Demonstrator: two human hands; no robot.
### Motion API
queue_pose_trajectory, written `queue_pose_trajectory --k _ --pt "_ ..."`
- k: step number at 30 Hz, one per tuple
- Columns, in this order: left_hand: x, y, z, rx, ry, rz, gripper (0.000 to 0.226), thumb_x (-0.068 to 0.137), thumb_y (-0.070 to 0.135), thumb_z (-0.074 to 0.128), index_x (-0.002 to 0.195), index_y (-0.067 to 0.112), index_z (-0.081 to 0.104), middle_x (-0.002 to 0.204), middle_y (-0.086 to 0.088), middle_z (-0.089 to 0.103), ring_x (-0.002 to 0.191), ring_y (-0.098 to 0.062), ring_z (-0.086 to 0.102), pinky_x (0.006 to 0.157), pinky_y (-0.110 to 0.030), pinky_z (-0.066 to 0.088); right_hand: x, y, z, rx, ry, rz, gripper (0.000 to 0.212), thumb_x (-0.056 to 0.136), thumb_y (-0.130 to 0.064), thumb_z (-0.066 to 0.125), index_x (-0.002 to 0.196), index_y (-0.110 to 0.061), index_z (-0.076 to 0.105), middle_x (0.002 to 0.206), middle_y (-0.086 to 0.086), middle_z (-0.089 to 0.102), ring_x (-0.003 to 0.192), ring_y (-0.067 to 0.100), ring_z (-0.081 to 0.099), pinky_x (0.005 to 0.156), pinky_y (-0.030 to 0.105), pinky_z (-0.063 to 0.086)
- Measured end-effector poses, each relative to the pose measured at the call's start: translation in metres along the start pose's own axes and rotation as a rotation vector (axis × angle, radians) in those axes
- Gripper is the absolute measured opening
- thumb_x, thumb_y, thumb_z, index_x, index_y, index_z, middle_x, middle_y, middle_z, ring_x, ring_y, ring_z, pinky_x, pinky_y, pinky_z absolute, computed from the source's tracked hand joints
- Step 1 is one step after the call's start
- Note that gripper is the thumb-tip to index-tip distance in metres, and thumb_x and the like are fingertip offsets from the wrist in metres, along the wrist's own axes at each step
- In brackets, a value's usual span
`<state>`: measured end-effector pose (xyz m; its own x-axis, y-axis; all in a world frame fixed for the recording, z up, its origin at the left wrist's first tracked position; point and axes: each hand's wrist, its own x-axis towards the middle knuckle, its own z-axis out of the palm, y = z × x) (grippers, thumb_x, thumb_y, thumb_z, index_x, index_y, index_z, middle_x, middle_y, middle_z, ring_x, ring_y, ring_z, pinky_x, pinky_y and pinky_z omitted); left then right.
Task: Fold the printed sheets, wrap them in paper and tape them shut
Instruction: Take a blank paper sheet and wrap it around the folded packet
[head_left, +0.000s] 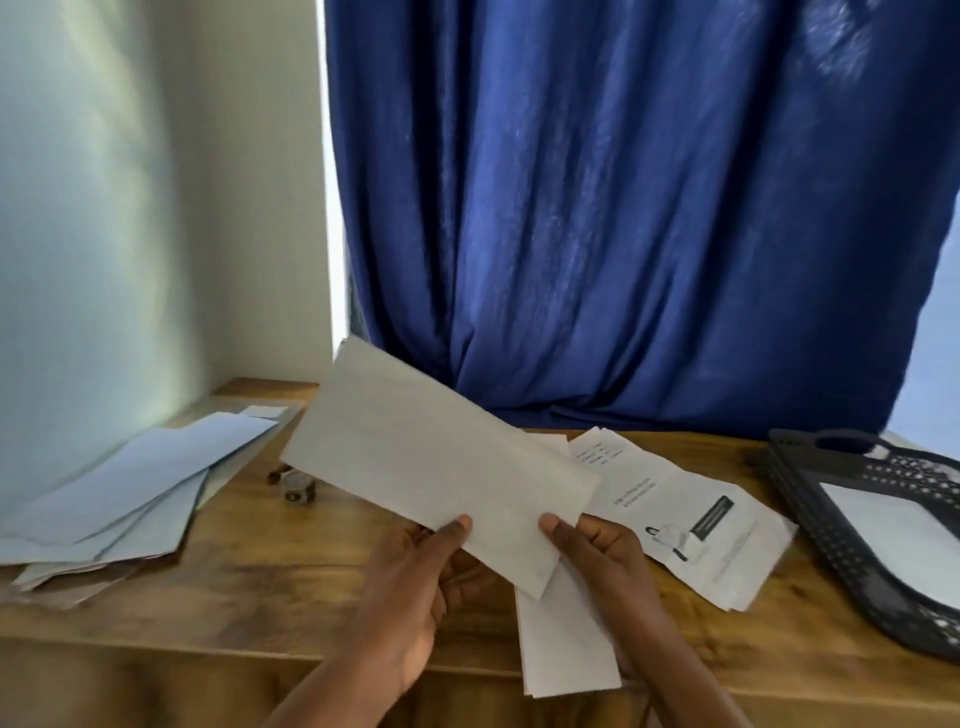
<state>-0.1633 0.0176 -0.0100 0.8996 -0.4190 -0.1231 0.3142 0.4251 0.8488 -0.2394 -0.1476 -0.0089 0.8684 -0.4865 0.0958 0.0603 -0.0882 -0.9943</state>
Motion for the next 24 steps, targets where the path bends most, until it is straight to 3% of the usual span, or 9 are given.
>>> queue_pose_trajectory --k 3,8,10,12,14,16,18,20,24 --pt "0.000 0.000 -0.004 0.103 -0.058 -0.161 0.036 0.093 0.015 0.072 0.126 0.009 0.059 0.104 -0.020 0.076 0.086 -0.033 0.074 0.069 -0.045 0.061 0.006 0.002 -0.015 -0.095 -0.020 0.107 0.029 0.089 -0.037 0.071 0.089 -0.010 0.078 0.087 0.003 0.079 0.074 0.025 0.075 0.068 0.034 0.060" --pt "-0.010 0.019 -0.016 0.619 -0.415 -0.357 0.035 0.096 0.033 0.069 0.126 0.015 0.062 0.109 -0.014 0.077 0.085 -0.028 0.071 0.060 -0.031 0.053 0.016 0.016 -0.027 -0.155 0.010 0.150 0.040 0.081 -0.044 0.079 0.089 -0.005 0.079 0.089 0.006 0.079 0.083 0.033 0.074 0.079 0.046 0.059" --pt "-0.012 0.023 -0.017 0.895 -0.519 -0.229 0.027 0.098 0.036 0.066 0.121 0.021 0.066 0.106 -0.002 0.078 0.085 -0.020 0.074 0.060 -0.025 0.053 0.019 0.019 -0.023 -0.160 -0.004 0.153 0.041 0.080 -0.043 0.080 0.090 -0.003 0.078 0.090 0.008 0.079 0.086 0.035 0.073 0.084 0.050 0.058" --pt "-0.007 0.021 -0.020 1.061 -0.523 0.104 0.024 0.093 0.039 0.073 0.116 0.033 0.068 0.103 0.009 0.076 0.086 -0.012 0.073 0.062 -0.020 0.052 0.021 0.020 -0.019 -0.188 -0.005 0.147 0.041 0.077 -0.048 0.078 0.087 -0.008 0.079 0.088 0.003 0.079 0.082 0.027 0.075 0.080 0.043 0.059" --pt "0.003 0.019 -0.021 1.202 -0.492 0.450 0.043 0.084 0.052 0.078 0.123 0.045 0.062 0.114 0.023 0.068 0.098 -0.003 0.066 0.073 -0.015 0.050 0.020 0.018 -0.016 -0.207 0.004 0.131 0.046 0.071 -0.053 0.076 0.085 -0.009 0.080 0.085 0.000 0.079 0.076 0.019 0.075 0.070 0.031 0.058" --pt "0.017 0.018 -0.017 1.404 -0.506 0.646 0.074 0.076 0.071 0.075 0.140 0.055 0.040 0.139 0.038 0.044 0.124 0.013 0.046 0.093 -0.010 0.042 0.019 0.017 -0.015 -0.204 0.017 0.112 0.043 0.069 -0.052 0.077 0.083 -0.012 0.080 0.083 -0.004 0.079 0.074 0.014 0.074 0.065 0.025 0.057" --pt "0.035 0.015 -0.010 1.564 -0.587 0.686 0.103 0.070 0.082 0.071 0.151 0.059 0.013 0.156 0.039 0.014 0.140 0.016 0.017 0.117 -0.018 0.025 0.018 0.017 -0.016 -0.224 0.042 0.100 0.032 0.074 -0.049 0.079 0.078 -0.017 0.079 0.080 -0.010 0.078 0.073 0.008 0.073 0.065 0.023 0.055" --pt "0.054 0.011 -0.002 1.659 -0.678 0.690 0.118 0.067 0.084 0.072 0.155 0.056 -0.003 0.165 0.029 -0.001 0.149 0.005 0.002 0.122 -0.028 0.009 0.018 0.017 -0.015 -0.241 0.057 0.106 0.028 0.077 -0.047 0.079 0.078 -0.019 0.079 0.079 -0.011 0.077 0.072 0.007 0.072 0.065 0.024 0.055" --pt "0.085 0.003 0.009 1.697 -0.798 0.676 0.117 0.077 0.068 0.076 0.158 0.049 -0.007 0.165 0.017 0.007 0.148 -0.002 0.010 0.121 -0.029 0.010 0.017 0.014 -0.016 -0.200 0.067 0.114 0.031 0.079 -0.047 0.077 0.082 -0.016 0.079 0.081 -0.004 0.079 0.072 0.014 0.075 0.061 0.021 0.054"
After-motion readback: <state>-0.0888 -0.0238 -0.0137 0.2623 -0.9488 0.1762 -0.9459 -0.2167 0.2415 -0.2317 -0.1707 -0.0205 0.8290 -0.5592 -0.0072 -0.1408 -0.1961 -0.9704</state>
